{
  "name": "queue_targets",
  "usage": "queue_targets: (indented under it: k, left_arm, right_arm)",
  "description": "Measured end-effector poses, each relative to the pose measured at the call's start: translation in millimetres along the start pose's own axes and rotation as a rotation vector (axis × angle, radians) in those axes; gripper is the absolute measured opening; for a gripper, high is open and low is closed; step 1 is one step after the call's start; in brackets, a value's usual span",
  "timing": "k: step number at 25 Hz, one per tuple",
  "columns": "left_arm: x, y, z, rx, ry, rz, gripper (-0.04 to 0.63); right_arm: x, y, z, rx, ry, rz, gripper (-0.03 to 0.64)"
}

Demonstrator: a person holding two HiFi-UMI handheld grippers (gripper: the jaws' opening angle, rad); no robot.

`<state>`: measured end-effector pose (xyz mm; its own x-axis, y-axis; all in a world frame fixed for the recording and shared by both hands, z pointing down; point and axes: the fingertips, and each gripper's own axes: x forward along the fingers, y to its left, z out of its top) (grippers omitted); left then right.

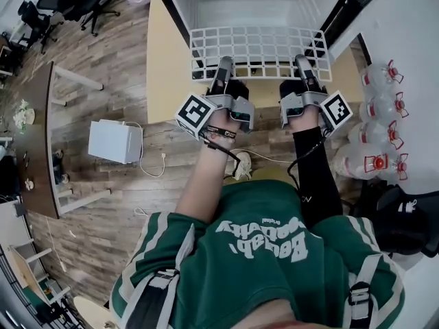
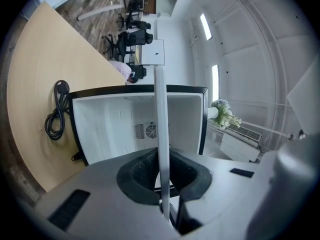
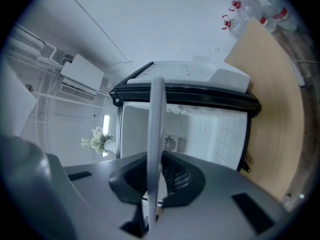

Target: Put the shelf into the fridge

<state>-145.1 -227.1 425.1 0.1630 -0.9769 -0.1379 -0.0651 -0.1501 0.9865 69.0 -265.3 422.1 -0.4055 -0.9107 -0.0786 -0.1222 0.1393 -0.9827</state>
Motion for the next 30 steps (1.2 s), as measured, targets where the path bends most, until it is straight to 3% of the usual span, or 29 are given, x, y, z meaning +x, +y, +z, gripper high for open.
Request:
queue_targets:
  k: [30]
  left_arm:
    - [24,11,3,-0.004,0.002,0.025,0.023]
  right_arm:
    - [30,-12,10,0.017,0.019,0.004,0.034]
